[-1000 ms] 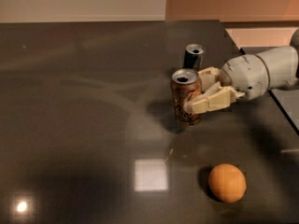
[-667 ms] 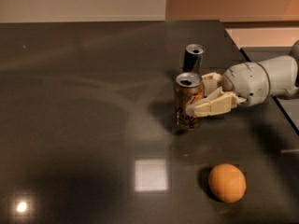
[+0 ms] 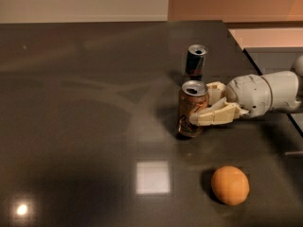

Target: Place orange can upright

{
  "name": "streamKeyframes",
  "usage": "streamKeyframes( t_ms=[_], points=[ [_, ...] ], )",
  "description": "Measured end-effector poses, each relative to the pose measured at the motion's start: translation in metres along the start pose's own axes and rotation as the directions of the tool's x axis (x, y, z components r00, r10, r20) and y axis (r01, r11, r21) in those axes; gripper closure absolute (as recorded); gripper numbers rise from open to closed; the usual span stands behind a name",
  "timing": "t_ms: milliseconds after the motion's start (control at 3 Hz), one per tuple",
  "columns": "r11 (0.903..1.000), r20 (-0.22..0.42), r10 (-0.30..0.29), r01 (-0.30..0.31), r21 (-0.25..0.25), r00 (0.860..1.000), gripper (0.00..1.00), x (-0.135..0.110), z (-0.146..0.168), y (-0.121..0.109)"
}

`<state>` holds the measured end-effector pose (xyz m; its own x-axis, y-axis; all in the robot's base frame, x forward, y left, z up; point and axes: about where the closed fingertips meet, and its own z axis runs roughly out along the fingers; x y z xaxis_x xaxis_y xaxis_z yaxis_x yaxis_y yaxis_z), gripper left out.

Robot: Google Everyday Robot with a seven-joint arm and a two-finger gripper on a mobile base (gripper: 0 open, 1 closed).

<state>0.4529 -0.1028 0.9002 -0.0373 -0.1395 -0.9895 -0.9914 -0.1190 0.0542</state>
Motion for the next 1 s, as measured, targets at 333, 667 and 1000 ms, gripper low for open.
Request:
streamKeyframes(
  t_ms=[333, 667, 1000],
  points=[
    [0.9999, 0.011, -0.01, 0.01, 0.005, 1.0, 1.0, 0.0072, -0.0003, 0.0007],
    [0.9996, 0.015, -0.024, 0.024, 0.012, 1.0, 1.0, 0.0127, -0.0009, 0.0001],
    [0.999, 0.015, -0.039, 0.038, 0.021, 0.999, 0.82, 0.0164, -0.0025, -0.0009]
  ],
)
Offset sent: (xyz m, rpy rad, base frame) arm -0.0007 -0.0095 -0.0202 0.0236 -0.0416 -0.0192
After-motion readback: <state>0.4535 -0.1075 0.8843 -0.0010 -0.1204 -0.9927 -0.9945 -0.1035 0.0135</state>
